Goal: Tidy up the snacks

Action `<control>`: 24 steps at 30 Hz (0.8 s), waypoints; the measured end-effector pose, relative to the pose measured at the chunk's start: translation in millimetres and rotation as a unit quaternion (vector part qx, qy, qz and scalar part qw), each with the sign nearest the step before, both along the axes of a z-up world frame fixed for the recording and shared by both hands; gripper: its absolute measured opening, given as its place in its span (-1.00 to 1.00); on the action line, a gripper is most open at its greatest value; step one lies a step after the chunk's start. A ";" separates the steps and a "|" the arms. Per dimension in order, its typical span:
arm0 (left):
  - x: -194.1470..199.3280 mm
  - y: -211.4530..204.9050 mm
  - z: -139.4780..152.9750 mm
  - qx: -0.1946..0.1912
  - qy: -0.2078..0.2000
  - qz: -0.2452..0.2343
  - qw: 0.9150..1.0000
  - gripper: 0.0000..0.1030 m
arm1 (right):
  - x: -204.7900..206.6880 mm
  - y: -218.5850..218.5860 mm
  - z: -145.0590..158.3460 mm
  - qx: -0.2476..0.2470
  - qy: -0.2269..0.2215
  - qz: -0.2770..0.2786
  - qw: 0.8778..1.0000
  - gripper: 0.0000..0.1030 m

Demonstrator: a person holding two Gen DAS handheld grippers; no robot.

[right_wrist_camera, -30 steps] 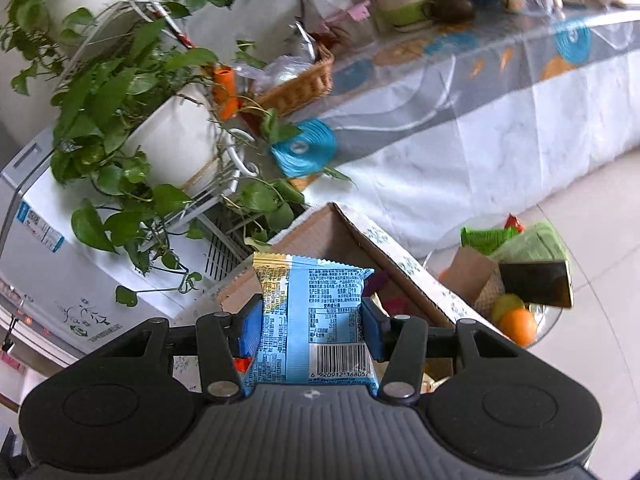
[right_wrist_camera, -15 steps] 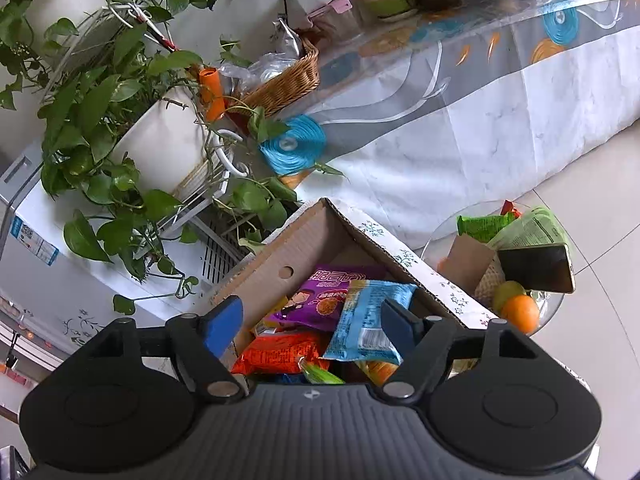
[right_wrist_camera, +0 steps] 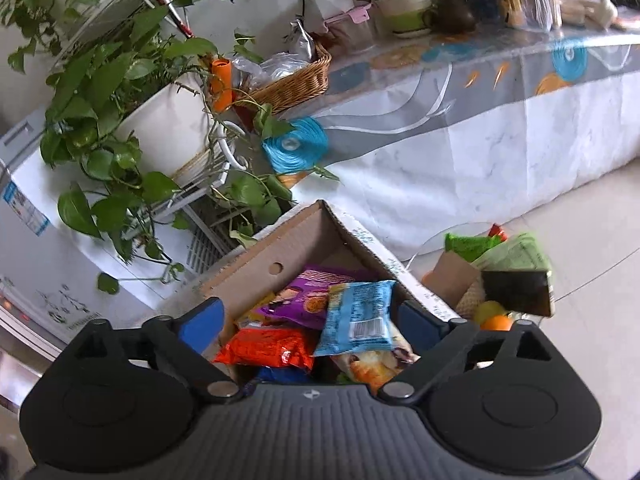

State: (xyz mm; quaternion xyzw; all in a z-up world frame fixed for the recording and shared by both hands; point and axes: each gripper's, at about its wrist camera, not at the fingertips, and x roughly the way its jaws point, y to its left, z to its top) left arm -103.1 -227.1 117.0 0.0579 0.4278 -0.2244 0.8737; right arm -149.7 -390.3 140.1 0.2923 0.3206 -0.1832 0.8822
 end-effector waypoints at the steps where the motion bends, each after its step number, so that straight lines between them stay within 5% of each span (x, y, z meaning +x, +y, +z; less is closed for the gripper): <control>1: 0.2 2.2 -0.3 -0.001 0.004 0.004 1.000 0.77 | -1.6 1.7 0.2 -0.009 0.004 0.001 1.000 0.91; 20: 2.7 24.9 6.0 0.042 -0.003 0.070 0.997 0.80 | -23.5 22.5 -8.7 -0.112 0.086 0.032 0.989 1.00; 24: 5.0 20.5 11.4 0.048 -0.011 0.076 0.996 0.94 | -21.7 21.6 -11.6 -0.122 0.104 0.032 0.986 1.00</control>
